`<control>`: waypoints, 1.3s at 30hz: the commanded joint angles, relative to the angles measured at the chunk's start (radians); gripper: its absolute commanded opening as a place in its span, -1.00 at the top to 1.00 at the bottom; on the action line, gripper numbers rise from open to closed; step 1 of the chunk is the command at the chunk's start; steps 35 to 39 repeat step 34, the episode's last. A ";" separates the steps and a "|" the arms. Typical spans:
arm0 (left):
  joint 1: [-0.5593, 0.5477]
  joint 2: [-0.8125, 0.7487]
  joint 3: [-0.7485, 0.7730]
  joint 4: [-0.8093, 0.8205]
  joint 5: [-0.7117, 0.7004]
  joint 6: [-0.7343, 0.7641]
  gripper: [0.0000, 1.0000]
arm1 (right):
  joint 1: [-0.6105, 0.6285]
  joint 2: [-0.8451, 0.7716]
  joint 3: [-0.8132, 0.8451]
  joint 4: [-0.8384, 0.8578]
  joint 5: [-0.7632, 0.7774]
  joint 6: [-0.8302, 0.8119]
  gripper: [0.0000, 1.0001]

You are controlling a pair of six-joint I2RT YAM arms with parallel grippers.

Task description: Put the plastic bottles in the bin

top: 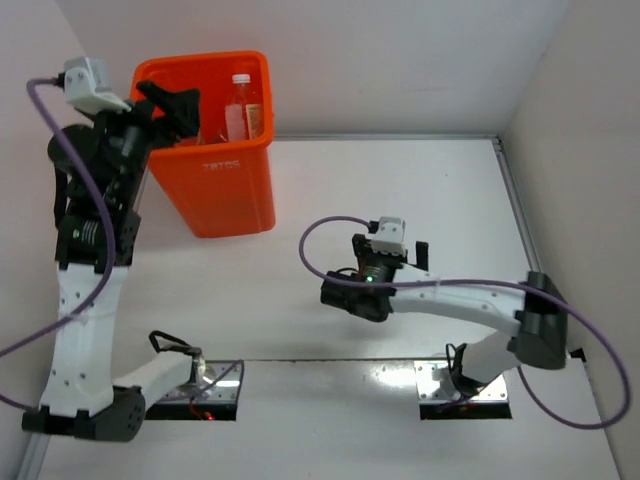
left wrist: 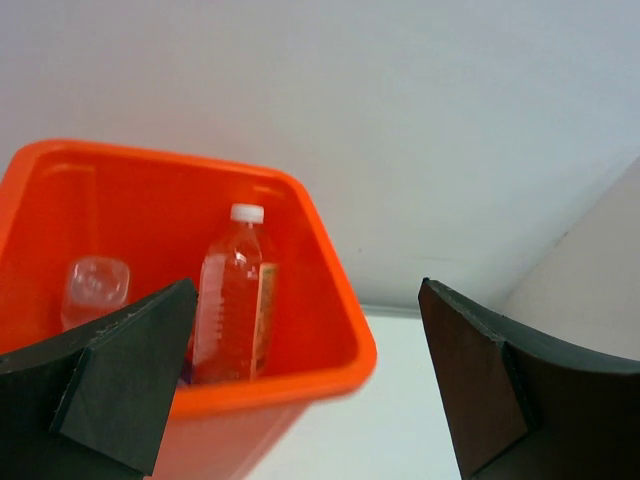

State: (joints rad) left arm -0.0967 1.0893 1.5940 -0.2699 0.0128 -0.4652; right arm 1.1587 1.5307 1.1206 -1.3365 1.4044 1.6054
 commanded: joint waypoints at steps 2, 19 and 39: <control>-0.035 -0.146 -0.110 -0.078 -0.032 -0.026 -1.00 | 0.108 -0.141 0.035 0.091 0.041 -0.329 -1.00; -0.178 -0.396 -0.673 -0.152 -0.266 -0.059 -1.00 | -0.025 -0.429 -0.088 0.631 -0.208 -0.960 -1.00; -0.252 -0.505 -0.792 -0.068 -0.355 -0.053 -1.00 | -0.088 -0.429 -0.107 0.639 -0.231 -0.949 -1.00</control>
